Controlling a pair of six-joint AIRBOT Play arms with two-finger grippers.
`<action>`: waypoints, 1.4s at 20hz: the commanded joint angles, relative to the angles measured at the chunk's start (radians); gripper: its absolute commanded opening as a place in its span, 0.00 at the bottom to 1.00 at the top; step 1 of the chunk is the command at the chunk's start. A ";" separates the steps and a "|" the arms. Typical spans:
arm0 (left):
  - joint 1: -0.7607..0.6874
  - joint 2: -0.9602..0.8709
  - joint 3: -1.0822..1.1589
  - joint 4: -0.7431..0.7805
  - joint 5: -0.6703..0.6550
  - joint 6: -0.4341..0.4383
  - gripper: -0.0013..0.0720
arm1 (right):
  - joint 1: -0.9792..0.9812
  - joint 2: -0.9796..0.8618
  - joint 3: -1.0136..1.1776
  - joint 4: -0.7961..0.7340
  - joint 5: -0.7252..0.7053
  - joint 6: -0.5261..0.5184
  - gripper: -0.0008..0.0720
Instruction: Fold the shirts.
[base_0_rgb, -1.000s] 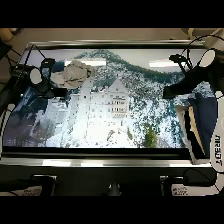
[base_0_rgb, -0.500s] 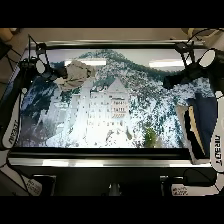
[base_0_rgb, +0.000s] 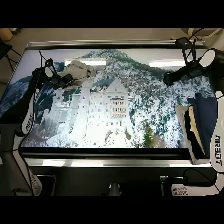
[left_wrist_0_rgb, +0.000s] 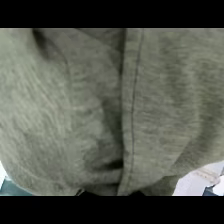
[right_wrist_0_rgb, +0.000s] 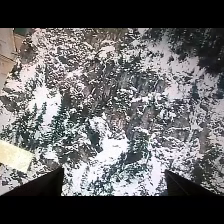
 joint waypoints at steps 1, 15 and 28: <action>-0.010 0.080 0.016 -0.075 0.028 0.170 0.05 | 0.001 0.027 0.003 -0.001 -0.021 -0.045 0.94; -0.455 0.976 -0.103 -0.079 -0.029 0.369 0.05 | 0.001 0.738 0.003 -0.112 0.092 -0.126 0.93; -0.848 0.906 -1.070 -0.087 0.327 0.167 0.05 | 0.001 0.509 -0.186 -0.230 0.366 -0.044 0.93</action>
